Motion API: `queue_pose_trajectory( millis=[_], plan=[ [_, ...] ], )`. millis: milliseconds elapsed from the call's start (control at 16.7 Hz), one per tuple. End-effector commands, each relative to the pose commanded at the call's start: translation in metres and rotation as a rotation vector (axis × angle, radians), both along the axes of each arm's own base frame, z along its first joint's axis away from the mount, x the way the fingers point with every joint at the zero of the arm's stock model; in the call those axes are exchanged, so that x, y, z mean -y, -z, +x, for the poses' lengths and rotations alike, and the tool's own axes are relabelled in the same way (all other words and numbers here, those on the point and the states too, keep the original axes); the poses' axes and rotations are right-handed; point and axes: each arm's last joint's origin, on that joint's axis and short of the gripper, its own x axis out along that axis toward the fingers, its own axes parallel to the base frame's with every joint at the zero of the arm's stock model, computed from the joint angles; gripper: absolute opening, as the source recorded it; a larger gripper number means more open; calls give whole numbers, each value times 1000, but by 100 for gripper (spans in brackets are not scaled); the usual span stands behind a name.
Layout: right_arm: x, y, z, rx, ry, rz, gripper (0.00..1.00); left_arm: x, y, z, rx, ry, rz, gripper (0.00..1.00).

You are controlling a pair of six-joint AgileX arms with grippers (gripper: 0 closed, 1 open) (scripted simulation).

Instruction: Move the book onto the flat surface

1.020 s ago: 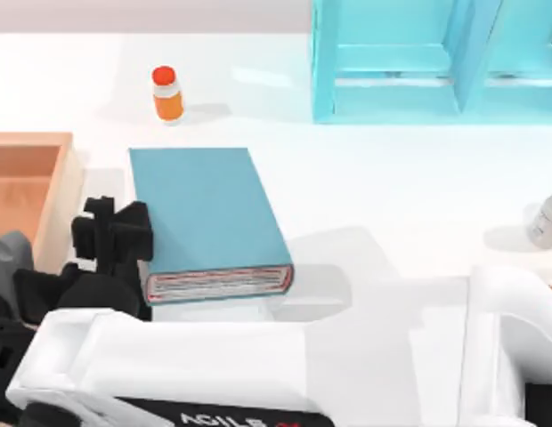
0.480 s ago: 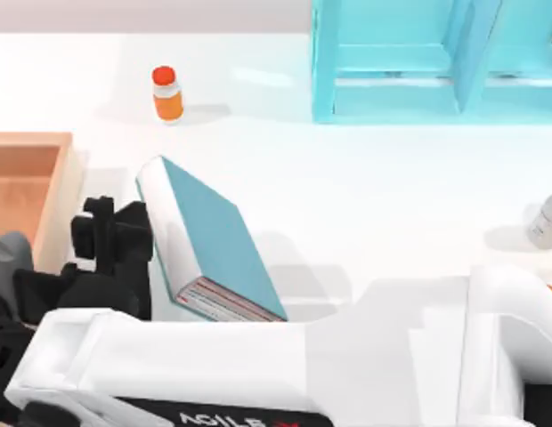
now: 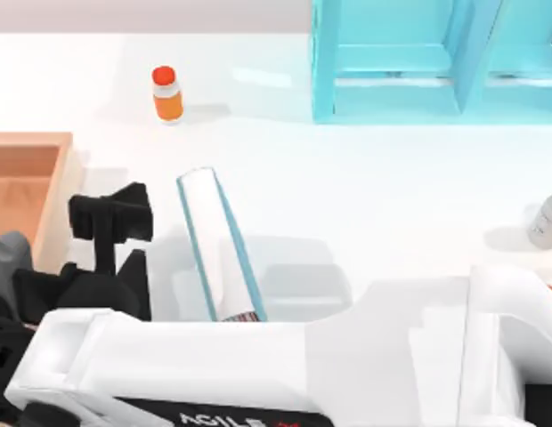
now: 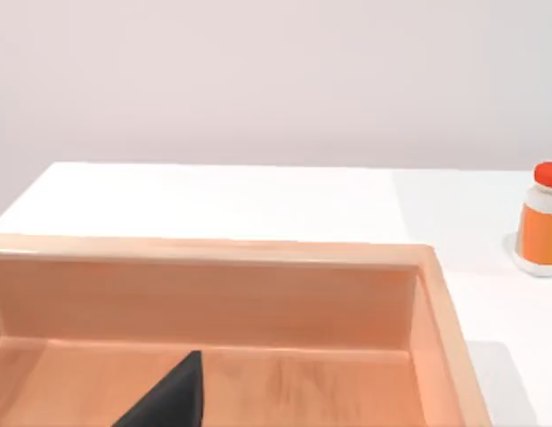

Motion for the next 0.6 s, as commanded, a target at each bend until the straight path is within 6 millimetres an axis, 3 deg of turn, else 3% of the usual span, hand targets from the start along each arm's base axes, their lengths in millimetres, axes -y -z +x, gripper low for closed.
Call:
queue_pose_trajectory(
  millis=[360, 420, 600],
  plan=[
    [0, 0, 0, 0, 0, 0, 100, 0, 0, 0, 0, 0, 0, 100],
    [-1, -25, 0, 13, 0, 52, 100, 0, 0, 0, 0, 0, 0, 100],
    [-4, -24, -5, 13, -2, 58, 100, 0, 0, 0, 0, 0, 0, 100]
  ],
)
